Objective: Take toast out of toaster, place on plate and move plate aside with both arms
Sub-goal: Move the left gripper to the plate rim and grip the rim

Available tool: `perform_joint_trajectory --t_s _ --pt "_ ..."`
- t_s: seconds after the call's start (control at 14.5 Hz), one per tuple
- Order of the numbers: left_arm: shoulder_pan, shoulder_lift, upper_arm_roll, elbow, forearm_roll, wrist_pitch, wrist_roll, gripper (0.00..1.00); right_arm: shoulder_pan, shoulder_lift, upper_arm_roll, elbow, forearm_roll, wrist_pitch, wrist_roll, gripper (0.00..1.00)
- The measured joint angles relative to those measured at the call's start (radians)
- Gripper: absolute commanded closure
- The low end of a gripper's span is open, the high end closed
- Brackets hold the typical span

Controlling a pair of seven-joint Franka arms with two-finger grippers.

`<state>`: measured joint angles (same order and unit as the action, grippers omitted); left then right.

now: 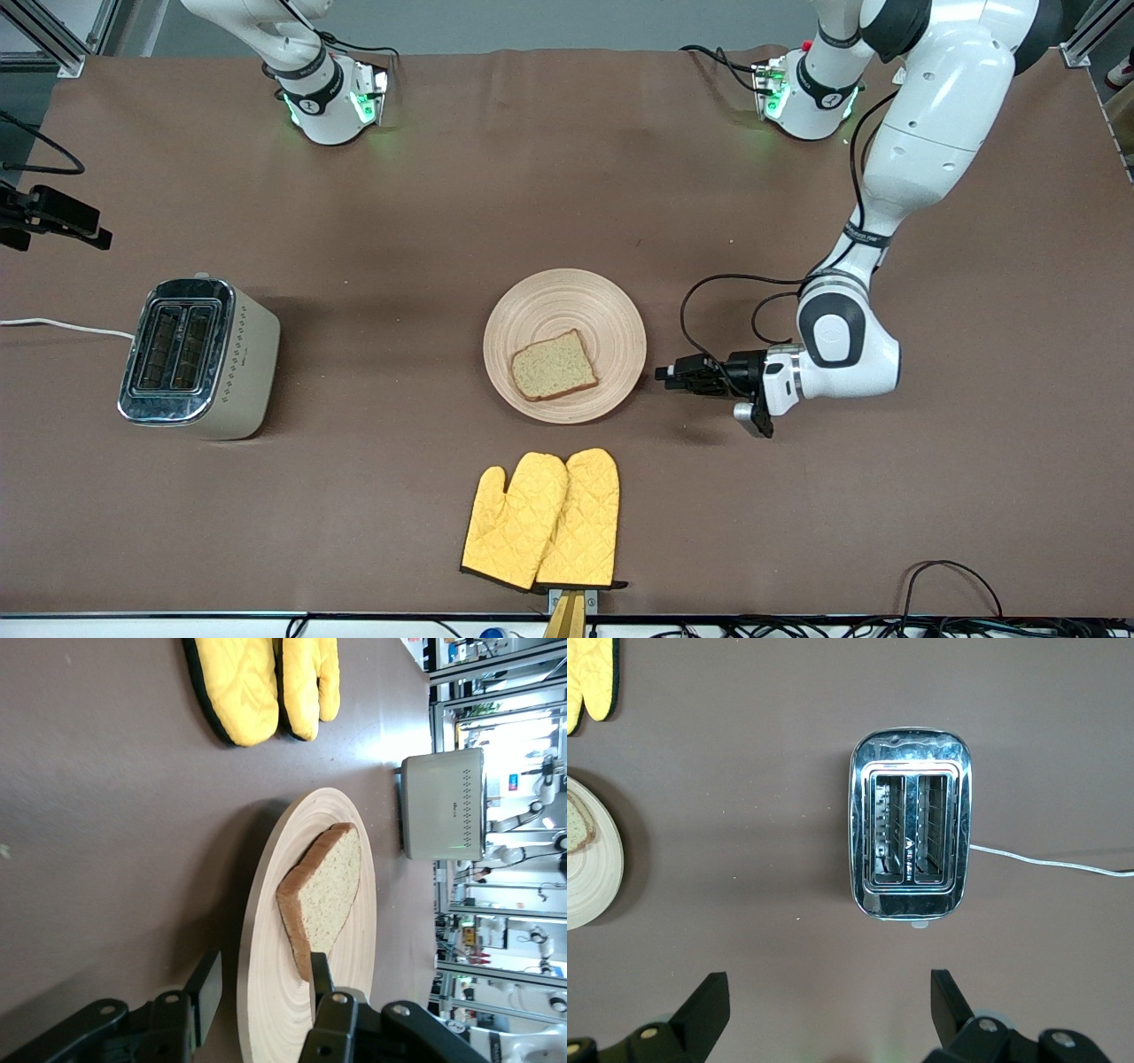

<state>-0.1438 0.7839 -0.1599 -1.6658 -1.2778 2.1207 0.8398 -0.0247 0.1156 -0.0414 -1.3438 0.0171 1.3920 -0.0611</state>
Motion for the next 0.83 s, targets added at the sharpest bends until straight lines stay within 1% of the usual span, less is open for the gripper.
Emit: perform_joint_trajectory --t_s 0.21,0.41,0.62,0.83 --pt "-0.005 0.006 -0.002 -0.009 -0.006 0.001 0.0 0.57 0.0 0.0 0.005 -0.003 -0.002 -0.002 -0.005 0.0" --pt "-0.005 0.006 -0.002 -0.04 -0.006 0.001 0.001 0.59 -0.003 0.0 0.006 -0.011 -0.003 -0.003 -0.006 0.0" --pt "-0.006 0.007 -0.004 -0.079 -0.006 0.001 0.017 0.59 -0.011 0.001 0.006 -0.012 -0.006 0.008 -0.008 0.0" --pt "-0.016 0.007 -0.011 -0.088 -0.013 0.001 0.02 0.6 -0.013 0.002 0.005 -0.012 -0.015 0.036 -0.009 0.0"
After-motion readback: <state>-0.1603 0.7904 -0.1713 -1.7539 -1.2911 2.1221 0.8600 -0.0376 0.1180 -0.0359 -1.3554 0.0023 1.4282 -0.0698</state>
